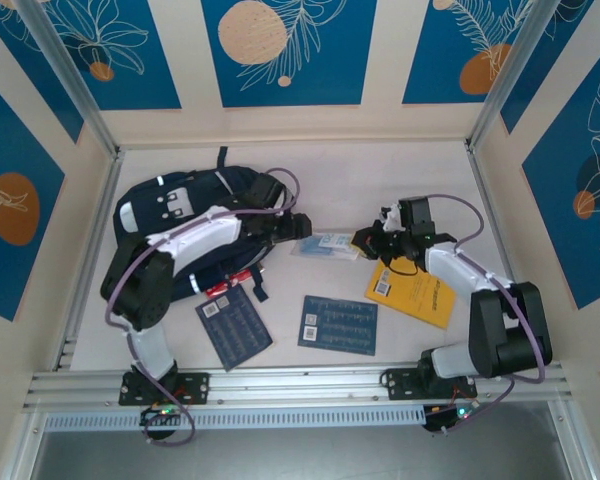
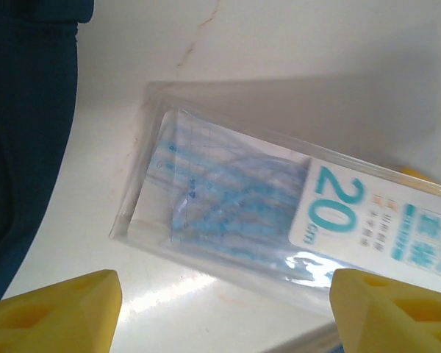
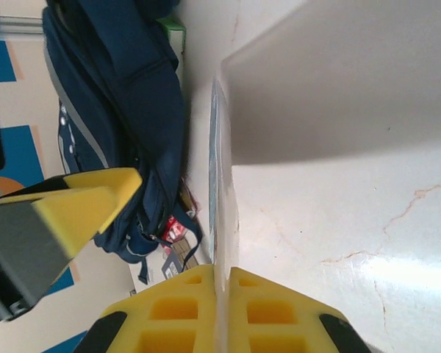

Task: Pack the student bag

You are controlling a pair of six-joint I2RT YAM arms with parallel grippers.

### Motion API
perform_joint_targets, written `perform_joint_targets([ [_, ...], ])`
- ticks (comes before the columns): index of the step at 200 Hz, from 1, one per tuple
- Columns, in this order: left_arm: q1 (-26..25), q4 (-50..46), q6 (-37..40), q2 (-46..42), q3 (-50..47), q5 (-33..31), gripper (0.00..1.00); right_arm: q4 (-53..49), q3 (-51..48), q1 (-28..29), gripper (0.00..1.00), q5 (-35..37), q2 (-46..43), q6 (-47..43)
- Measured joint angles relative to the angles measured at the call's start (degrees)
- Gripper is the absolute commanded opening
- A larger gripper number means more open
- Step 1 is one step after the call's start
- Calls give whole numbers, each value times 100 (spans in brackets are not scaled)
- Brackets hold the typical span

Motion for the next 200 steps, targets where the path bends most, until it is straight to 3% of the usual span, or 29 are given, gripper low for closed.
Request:
perform_joint_targets([
  [45,437,289,-299,-927,-855,625,90,393,-273,-151,0,-393,-824,374],
  [79,616,553,-616,-1150,-1139,1115,87,1202,-682,-181,0,-826,-1537,940],
  [117,752,1493,-1360,-1351,-1532,1805,84,2068,-911,-192,0,-1152,-1847,1554],
  [150,763,2597,-2124,-1388,-1867,2227,71,2610,-1228,-214,0,-1294,-1915,2037],
  [200,763,3602,-2789,-1414,-2057,2420,34,3143,-1456,-214,0,-1346,-1947,2487],
])
